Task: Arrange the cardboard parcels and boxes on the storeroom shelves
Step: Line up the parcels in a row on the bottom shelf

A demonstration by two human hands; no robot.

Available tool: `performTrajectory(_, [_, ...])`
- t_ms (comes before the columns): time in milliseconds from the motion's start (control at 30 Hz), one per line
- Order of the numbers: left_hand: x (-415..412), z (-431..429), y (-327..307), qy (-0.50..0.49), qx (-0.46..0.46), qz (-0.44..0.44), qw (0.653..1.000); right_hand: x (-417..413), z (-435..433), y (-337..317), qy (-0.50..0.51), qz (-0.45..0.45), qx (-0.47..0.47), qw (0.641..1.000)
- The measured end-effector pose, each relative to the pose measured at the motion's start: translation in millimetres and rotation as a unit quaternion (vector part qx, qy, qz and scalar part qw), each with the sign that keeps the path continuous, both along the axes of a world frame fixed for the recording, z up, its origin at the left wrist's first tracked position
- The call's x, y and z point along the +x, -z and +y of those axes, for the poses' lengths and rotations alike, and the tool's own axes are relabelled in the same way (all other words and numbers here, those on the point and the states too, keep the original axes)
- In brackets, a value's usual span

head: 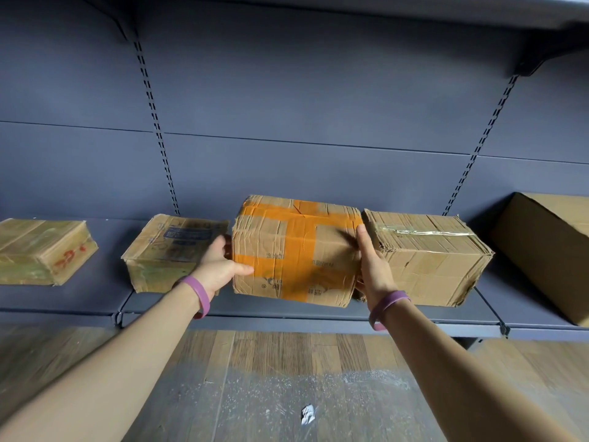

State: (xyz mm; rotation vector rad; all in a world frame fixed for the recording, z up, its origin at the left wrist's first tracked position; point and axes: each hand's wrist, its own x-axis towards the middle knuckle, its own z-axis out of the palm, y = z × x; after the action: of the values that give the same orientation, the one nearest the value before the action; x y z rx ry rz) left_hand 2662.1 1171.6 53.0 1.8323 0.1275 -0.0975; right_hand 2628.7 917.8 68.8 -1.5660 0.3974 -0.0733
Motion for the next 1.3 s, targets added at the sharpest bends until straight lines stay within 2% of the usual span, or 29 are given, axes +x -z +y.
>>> performTrajectory(100, [0.0,1.0,-1.9,0.010,-0.009,-0.007,1.000,-0.1,0.0,-3.3,0.006,0.001,0.009,1.000])
performTrajectory(300, [-6.5,-5.1,-12.2,0.047,-0.167,0.033,0.984,2.5,-1.0,13.6,0.007,0.003,0.038,0.999])
performTrajectory(533, [-0.1,-7.8,-5.9,-0.014,-0.197,0.058,0.979,1.1,2.6,11.0,-0.039,-0.019,0.026,0.999])
performTrajectory(667, [3.0,-3.6,0.7,-0.034,-0.125,0.022,0.991,1.5,1.3,12.8,-0.049,-0.016,0.023,0.998])
performTrajectory(933, [1.3,3.5,1.4,0.054,-0.060,0.041,0.996,5.8,-7.0,14.1,0.027,0.014,0.032,0.999])
performTrajectory(1033, [2.7,3.0,0.4,0.065,-0.029,0.035,0.997,3.4,-6.1,10.2,0.038,-0.002,0.038,0.999])
performTrajectory(1133, [2.6,0.4,0.9,0.071,-0.014,0.028,0.997,2.8,-6.2,12.9,0.033,-0.023,0.034,0.999])
performTrajectory(1233, [-0.7,-0.6,-1.8,0.082,0.003,0.036,0.996,3.7,-5.4,20.0,0.027,0.000,0.040,0.999])
performTrajectory(1300, [-7.3,-1.1,-6.8,0.097,-0.031,0.052,0.993,5.5,-7.8,22.8,0.029,0.000,0.042,0.999])
